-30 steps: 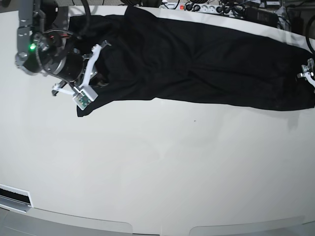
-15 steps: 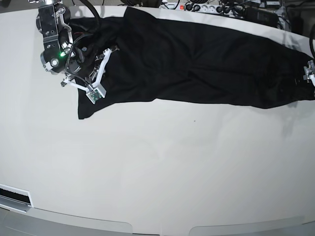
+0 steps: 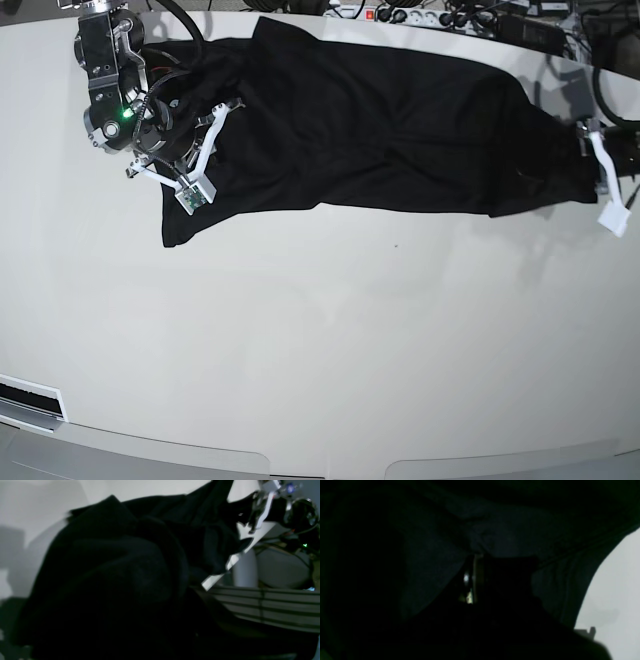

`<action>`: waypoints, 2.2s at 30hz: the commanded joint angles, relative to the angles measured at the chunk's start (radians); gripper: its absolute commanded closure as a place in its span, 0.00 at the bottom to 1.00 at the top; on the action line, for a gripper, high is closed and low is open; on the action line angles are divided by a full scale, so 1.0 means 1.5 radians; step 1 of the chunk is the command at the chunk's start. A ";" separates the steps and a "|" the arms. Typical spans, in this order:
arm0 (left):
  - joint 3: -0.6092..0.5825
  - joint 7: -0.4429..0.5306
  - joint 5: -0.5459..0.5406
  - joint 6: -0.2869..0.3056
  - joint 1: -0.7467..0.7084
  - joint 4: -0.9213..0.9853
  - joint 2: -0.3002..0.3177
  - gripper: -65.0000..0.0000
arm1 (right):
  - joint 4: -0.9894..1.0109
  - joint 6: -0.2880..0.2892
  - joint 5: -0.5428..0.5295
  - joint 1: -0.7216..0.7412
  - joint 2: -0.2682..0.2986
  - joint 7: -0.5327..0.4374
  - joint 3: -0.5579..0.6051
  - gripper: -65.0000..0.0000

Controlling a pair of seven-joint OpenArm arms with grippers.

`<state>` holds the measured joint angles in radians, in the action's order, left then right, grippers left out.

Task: Layout the t-shirt on the table in an organized manner, then fold the t-shirt properly
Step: 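Lift the strip end with the left gripper and fold it toward the right gripper, then press and smooth the folded section with the left gripper beside the right gripper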

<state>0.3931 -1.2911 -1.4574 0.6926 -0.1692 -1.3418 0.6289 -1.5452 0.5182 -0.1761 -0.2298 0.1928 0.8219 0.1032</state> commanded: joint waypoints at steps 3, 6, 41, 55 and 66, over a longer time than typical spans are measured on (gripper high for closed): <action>0.004 0.029 -0.017 0.004 0.008 -0.010 -0.012 1.00 | 0.003 -0.004 -0.007 -0.002 0.001 0.018 0.001 1.00; -0.016 0.068 -0.017 0.004 0.010 -0.010 -0.038 1.00 | 0.003 -0.004 -0.006 -0.002 0.001 0.018 0.001 1.00; -0.110 0.037 -0.017 0.004 0.065 -0.053 -0.150 0.49 | 0.003 0.011 -0.007 0.000 0.001 0.018 0.001 1.00; -0.233 0.173 0.227 0.004 0.067 -0.080 -0.172 0.50 | 0.003 0.010 -0.025 0.017 0.001 0.019 0.001 1.00; -0.214 0.207 0.278 0.004 0.068 -0.112 -0.185 0.50 | 0.003 0.010 -0.024 0.017 0.001 0.024 0.001 1.00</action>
<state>0.0689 -0.9874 -1.0176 0.6907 -0.0757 -1.4963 0.3462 -1.5387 0.5339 -0.2199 -0.2043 0.1932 0.8375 0.1032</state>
